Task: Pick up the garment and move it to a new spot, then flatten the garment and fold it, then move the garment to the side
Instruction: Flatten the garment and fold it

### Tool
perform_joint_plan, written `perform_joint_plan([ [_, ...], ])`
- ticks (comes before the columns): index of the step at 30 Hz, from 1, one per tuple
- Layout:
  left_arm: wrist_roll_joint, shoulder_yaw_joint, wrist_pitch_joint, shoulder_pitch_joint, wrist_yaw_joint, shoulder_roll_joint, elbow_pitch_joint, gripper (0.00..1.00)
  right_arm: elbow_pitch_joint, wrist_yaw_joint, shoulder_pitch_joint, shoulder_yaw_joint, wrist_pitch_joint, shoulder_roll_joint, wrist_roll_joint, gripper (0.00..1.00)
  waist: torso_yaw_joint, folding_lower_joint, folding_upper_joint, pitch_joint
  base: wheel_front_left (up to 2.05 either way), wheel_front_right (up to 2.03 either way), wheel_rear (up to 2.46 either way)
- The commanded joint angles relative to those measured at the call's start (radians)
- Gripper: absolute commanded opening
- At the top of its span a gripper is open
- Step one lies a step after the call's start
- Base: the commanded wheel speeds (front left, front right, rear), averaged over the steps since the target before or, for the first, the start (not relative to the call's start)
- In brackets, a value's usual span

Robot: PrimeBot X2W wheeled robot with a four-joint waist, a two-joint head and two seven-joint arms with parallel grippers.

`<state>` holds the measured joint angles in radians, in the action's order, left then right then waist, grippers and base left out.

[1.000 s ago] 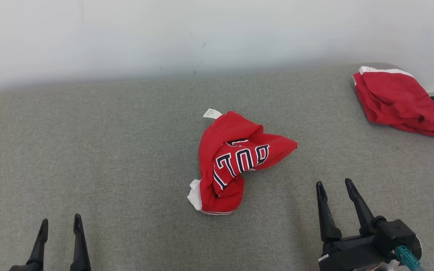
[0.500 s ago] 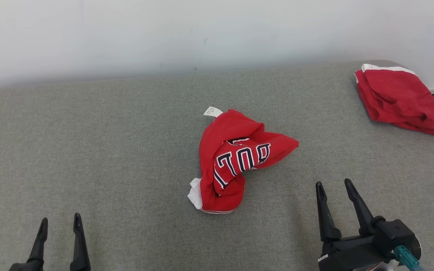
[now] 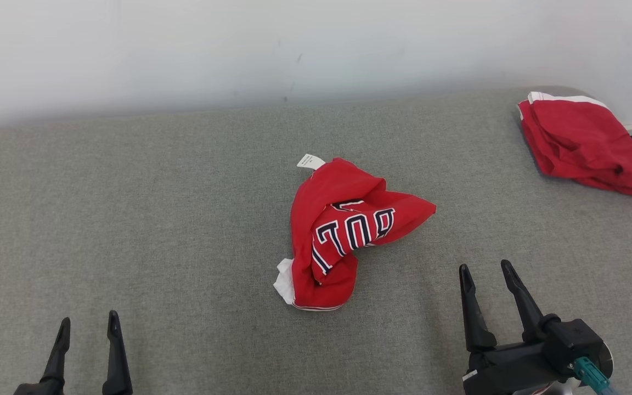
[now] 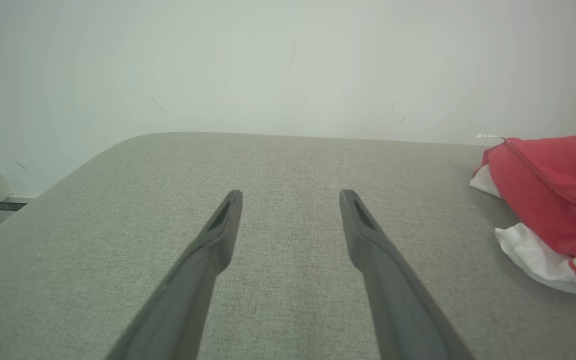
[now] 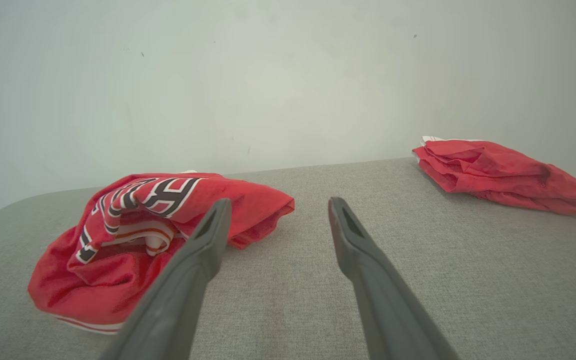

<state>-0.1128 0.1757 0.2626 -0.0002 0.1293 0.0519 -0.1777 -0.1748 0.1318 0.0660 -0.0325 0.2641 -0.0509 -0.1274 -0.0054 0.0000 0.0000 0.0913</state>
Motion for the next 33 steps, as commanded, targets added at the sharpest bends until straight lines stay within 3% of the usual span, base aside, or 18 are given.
perform_joint_plan([
  [1,0.006,0.002,0.003,0.000,0.001,-0.002,0.003,1.00,0.001,-0.002,0.007,0.000,0.000,0.001,0.005,1.00,0.000,0.0000,0.0000,0.001,0.00,0.00,0.00],
  [28,0.000,-0.002,0.003,-0.009,0.001,-0.002,0.006,1.00,0.000,-0.002,0.015,0.000,0.000,0.002,0.009,1.00,-0.001,0.0000,0.0000,0.011,0.00,0.00,0.00],
  [33,-0.021,-0.057,0.003,-0.029,0.001,-0.002,0.006,1.00,-0.001,-0.002,0.017,-0.001,0.000,0.002,0.008,1.00,-0.003,0.0000,0.0000,0.013,0.00,0.00,0.00],
])
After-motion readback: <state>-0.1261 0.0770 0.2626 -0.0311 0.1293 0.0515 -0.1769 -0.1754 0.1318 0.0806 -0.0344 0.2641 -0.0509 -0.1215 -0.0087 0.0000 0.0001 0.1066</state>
